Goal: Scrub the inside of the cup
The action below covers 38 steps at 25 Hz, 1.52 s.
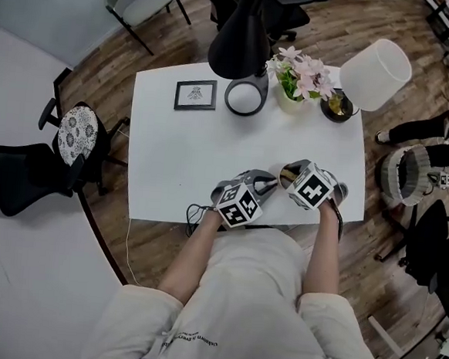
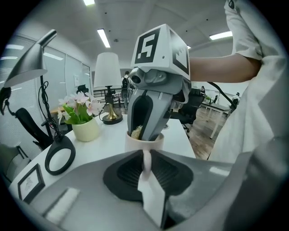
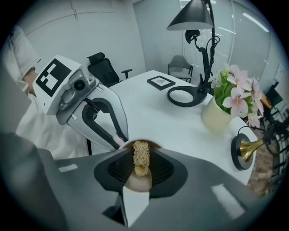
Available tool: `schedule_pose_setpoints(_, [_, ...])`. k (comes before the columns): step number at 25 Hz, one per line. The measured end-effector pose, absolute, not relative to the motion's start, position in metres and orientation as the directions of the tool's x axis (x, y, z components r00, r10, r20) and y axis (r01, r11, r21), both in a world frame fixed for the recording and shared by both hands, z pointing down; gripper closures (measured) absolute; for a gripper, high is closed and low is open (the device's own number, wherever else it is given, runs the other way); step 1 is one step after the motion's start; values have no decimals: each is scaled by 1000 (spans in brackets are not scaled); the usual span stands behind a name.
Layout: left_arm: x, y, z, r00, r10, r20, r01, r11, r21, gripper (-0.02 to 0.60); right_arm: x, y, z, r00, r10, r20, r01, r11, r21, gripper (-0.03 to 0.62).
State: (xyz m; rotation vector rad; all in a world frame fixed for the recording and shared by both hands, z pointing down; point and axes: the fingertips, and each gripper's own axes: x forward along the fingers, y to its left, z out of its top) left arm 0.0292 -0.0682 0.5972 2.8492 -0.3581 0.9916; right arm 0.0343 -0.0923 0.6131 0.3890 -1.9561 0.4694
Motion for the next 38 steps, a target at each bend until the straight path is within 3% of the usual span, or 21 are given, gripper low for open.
schedule_pose_setpoints(6, [19,-67,593,776,-172,607,-244,-969,37,527,26,-95,608,-389,-97,916,-485,867,-114,482])
schedule_pose_setpoints(18, [-11,-69,588,770,-264,581,-380,-921,85,522,-5,-108,607,-454,-136,881,-461,882,-101,482])
schedule_pose_setpoints(38, [-24,-61,591,754,-252,607,-388,-916,101,527,10,-99,599,-420,-113,900,-448,888,-98,480])
